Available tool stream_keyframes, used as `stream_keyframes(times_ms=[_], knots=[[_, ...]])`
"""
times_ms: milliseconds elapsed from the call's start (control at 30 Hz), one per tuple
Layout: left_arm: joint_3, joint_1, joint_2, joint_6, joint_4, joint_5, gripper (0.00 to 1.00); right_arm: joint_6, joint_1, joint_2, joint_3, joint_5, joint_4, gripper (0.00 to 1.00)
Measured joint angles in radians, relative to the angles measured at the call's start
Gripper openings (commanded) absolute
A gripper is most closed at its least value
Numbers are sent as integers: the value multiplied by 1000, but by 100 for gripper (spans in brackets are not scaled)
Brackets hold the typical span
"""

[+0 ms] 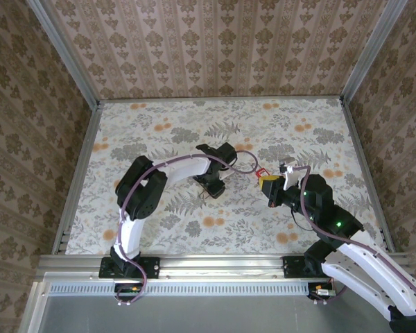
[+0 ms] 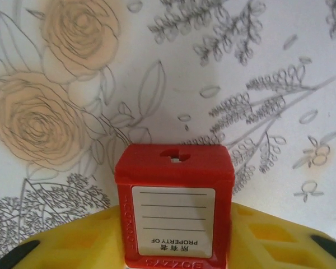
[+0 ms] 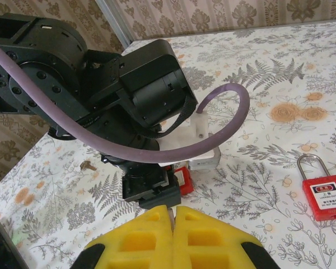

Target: Unlock with the key

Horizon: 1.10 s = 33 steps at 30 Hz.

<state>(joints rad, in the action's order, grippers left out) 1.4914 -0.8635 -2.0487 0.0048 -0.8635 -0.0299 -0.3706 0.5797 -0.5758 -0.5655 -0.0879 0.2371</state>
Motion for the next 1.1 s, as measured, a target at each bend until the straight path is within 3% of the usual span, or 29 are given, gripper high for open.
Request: stream_keyframes(times_ms=[300, 567, 800, 1100], knots=[[60, 17, -47, 5, -96, 34, 50, 0, 0, 1, 0, 0, 0, 4], [61, 22, -49, 4, -102, 41, 41, 0, 0, 15, 0, 0, 0, 4], [72, 22, -60, 6, -101, 34, 48, 0, 0, 32, 0, 0, 15, 4], [74, 22, -62, 8, -101, 35, 49, 0, 0, 32, 0, 3, 26, 4]])
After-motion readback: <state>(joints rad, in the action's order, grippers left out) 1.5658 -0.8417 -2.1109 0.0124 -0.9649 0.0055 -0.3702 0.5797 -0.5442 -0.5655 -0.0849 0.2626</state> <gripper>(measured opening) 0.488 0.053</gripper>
